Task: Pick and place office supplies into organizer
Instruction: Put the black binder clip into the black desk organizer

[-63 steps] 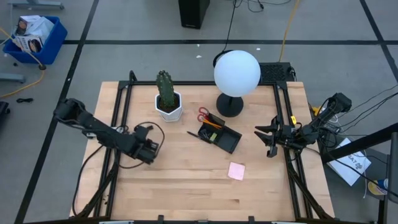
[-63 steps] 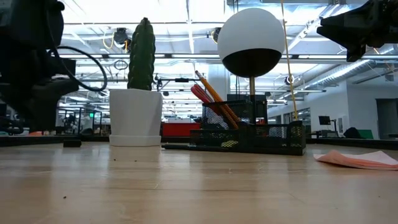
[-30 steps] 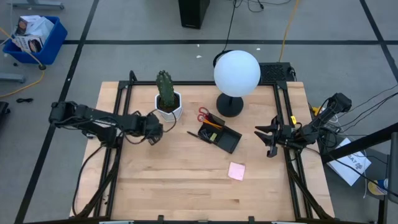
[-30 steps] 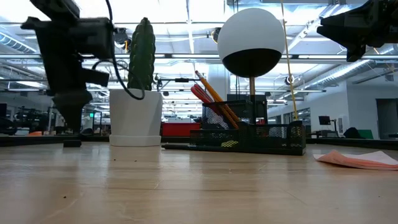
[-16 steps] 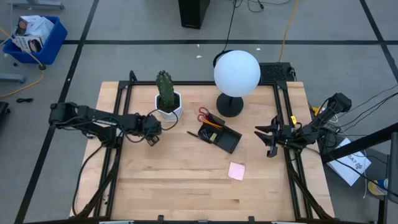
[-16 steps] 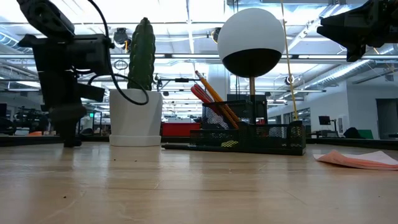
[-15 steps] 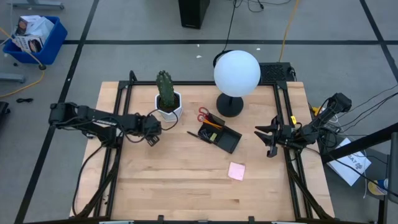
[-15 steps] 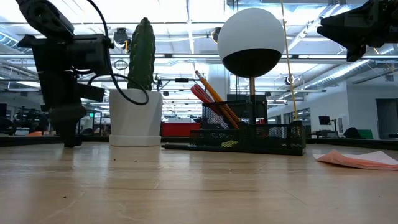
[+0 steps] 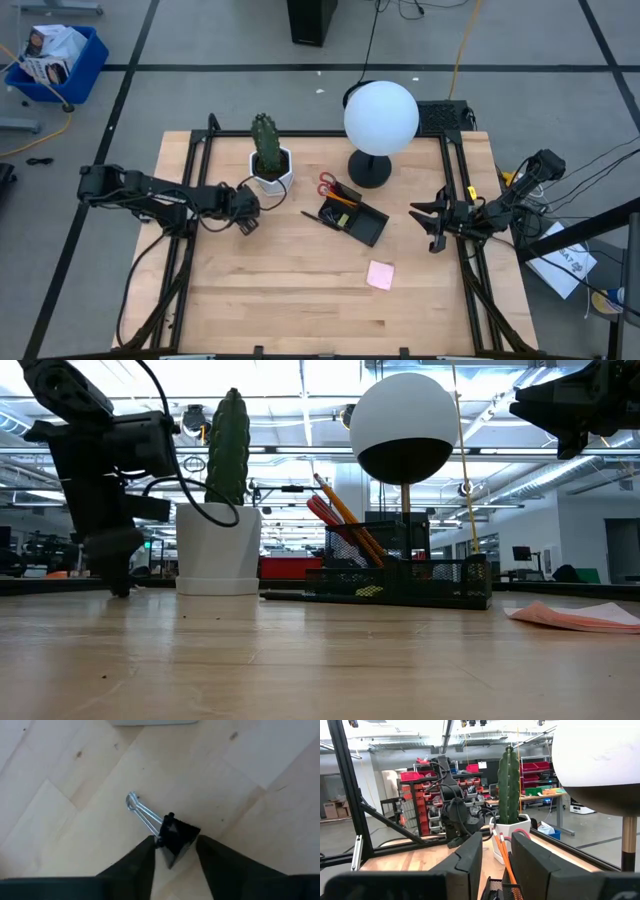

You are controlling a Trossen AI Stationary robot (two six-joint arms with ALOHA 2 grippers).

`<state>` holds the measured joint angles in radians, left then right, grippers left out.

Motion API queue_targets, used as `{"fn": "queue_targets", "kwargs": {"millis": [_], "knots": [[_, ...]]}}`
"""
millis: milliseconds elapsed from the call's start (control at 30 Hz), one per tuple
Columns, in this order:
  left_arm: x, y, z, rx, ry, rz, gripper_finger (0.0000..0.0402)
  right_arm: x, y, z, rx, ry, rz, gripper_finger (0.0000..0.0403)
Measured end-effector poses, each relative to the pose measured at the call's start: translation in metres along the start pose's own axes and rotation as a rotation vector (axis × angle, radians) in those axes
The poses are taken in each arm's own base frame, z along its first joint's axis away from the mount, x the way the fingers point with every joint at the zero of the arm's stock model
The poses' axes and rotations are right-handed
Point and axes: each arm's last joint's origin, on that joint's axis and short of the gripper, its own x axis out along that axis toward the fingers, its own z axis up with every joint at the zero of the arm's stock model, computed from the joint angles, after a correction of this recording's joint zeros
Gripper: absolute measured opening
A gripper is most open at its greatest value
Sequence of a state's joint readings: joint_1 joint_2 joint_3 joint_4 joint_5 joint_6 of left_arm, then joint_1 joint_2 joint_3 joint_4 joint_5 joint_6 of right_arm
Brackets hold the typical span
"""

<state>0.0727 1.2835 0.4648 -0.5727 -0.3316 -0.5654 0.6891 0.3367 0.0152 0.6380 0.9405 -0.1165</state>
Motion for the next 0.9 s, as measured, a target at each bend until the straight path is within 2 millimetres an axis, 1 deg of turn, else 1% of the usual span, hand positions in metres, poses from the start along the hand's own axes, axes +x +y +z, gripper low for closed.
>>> {"fn": "queue_targets", "kwargs": {"millis": [233, 400, 533, 600, 733, 800, 900], "knots": [[-0.001, -0.001, 0.000, -0.065, 0.002, -0.010, 0.0038, 0.000, 0.000, 0.000, -0.001, 0.000, 0.000, 0.0100], [-0.001, -0.003, -0.001, -0.095, -0.001, -0.014, 0.0033, 0.000, 0.000, 0.000, 0.000, 0.000, 0.000, 0.0100], [-0.003, -0.007, -0.005, -0.155, -0.003, -0.020, 0.0052, 0.000, 0.000, 0.000, 0.000, 0.000, 0.000, 0.0100], [-0.004, -0.010, -0.007, -0.183, -0.006, -0.030, 0.0051, 0.000, 0.000, 0.000, 0.000, 0.000, 0.000, 0.0100], [-0.009, -0.022, -0.014, -0.212, 0.000, -0.093, 0.0028, 0.000, 0.000, 0.000, 0.000, 0.000, 0.000, 0.0100], [-0.012, -0.031, -0.016, -0.212, -0.010, -0.147, 0.0018, 0.000, 0.000, 0.000, 0.000, 0.000, 0.000, 0.0100], [-0.019, -0.045, -0.017, -0.215, -0.020, -0.256, 0.0013, 0.000, 0.000, 0.000, -0.001, 0.000, 0.000, 0.0100]]}}
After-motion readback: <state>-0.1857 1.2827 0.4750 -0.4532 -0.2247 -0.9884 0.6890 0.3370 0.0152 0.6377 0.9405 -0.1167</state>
